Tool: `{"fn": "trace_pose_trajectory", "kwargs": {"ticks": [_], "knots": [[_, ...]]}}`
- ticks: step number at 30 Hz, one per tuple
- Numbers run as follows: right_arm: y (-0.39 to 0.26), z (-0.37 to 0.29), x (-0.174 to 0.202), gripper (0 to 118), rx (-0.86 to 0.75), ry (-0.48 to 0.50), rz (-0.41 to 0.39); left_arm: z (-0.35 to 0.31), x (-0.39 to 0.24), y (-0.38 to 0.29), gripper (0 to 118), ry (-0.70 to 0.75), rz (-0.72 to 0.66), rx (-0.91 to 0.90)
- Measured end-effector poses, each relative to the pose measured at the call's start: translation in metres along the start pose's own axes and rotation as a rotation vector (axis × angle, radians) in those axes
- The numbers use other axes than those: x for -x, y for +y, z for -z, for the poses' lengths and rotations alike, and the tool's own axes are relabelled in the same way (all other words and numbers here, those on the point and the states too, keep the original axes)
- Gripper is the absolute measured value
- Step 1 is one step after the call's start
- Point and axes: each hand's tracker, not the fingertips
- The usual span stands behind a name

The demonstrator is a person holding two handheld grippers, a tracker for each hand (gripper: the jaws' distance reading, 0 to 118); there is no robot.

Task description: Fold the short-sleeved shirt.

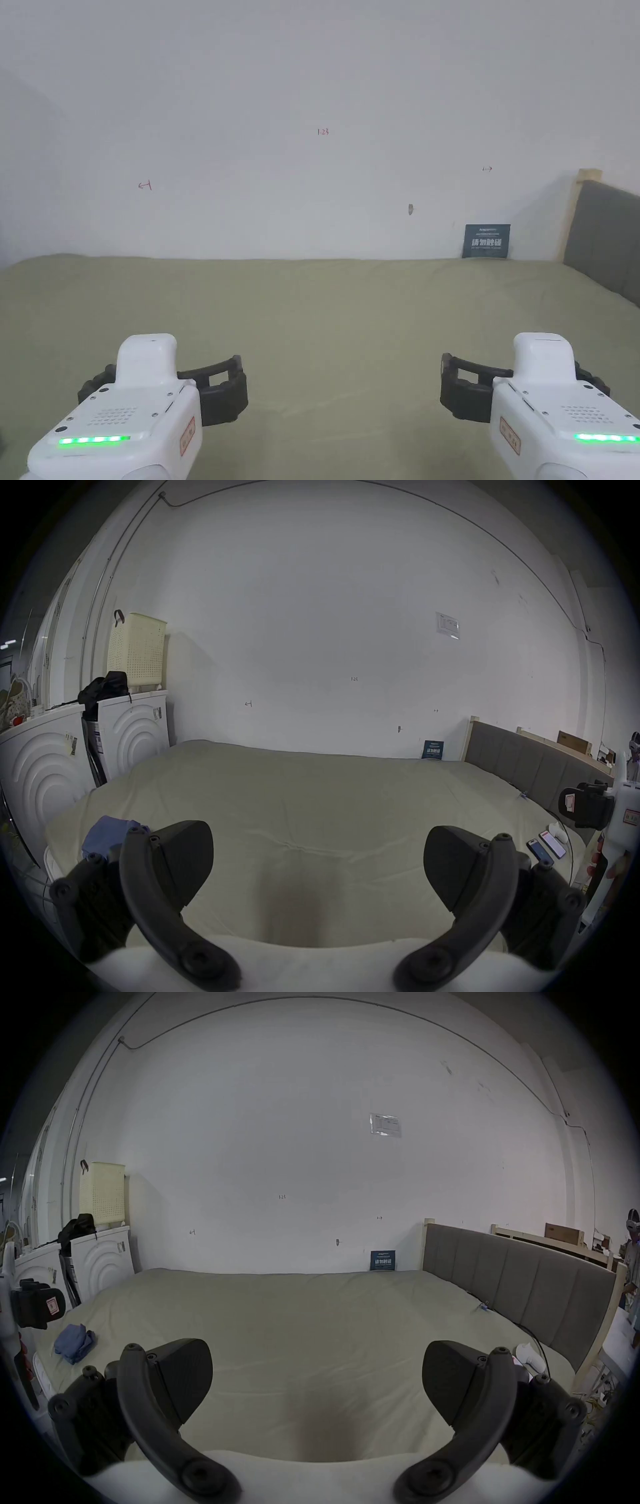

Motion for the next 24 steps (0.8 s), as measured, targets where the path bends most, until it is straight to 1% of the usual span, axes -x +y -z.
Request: {"fn": "trace_pose_trajectory", "kwargs": {"ticks": [4,11,14,15,18,19,21,22,24], "knots": [[-0.002,0.001,-0.001,118,0.003,0.006,-0.016,-0.001,-0.003,-0.001,118,-0.003,0.009,-0.005],[-0.003,0.004,0.000,118,0.006,0.007,-0.014,0.001,-0.005,-0.005,118,-0.004,0.014,0.009],[-0.003,0.006,-0.001,118,0.013,0.000,0.013,0.002,-0.005,-0.005,118,-0.005,0.005,0.015],[-0.003,0.008,-0.001,118,0.022,-0.019,0.029,0.003,-0.005,-0.005,118,-0.004,0.005,0.015],[-0.005,0.015,-0.005,118,0.073,-0.010,0.085,0.006,-0.006,-0.005,118,0.010,0.002,0.022],[-0.006,0.017,-0.005,118,0.068,-0.015,0.086,0.007,-0.005,-0.006,118,0.002,-0.002,0.022],[-0.008,0.017,-0.007,118,0.073,0.003,0.095,0.008,-0.006,-0.006,118,0.000,-0.006,0.023],[-0.008,0.017,-0.006,118,0.078,0.007,0.084,0.009,-0.006,-0.006,118,0.001,-0.005,0.026],[-0.010,0.018,-0.003,118,0.087,-0.002,0.034,0.010,-0.006,-0.006,118,-0.003,0.006,0.026]]}}
